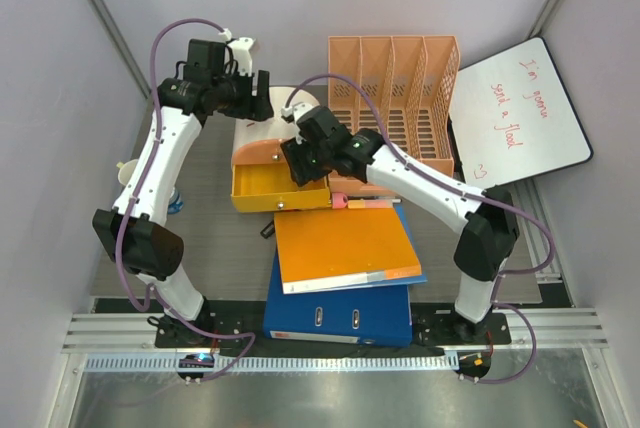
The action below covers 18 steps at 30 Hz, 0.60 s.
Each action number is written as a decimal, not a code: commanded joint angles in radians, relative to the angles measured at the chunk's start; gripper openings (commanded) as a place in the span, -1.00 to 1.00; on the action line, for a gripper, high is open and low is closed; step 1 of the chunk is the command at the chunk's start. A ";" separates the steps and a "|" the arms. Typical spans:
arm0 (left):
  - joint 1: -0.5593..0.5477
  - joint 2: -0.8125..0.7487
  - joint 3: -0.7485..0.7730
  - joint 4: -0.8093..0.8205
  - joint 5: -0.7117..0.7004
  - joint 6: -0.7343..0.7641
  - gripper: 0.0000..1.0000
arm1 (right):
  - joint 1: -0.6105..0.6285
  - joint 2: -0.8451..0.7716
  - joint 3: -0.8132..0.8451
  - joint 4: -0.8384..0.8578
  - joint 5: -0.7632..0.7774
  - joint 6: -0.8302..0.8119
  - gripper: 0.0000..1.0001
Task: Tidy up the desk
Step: Place the stationery in the drawer, then pick up the stationery from the center of the board.
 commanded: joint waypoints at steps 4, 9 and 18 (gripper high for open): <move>-0.004 -0.041 -0.002 0.030 -0.006 0.007 0.43 | -0.063 -0.260 -0.106 0.003 0.184 -0.017 0.23; -0.004 -0.044 -0.001 0.030 -0.004 0.006 0.43 | -0.167 -0.422 -0.416 0.023 0.192 0.075 0.22; -0.004 -0.043 -0.001 0.030 0.005 0.000 0.43 | -0.252 -0.417 -0.701 0.133 0.178 0.233 0.18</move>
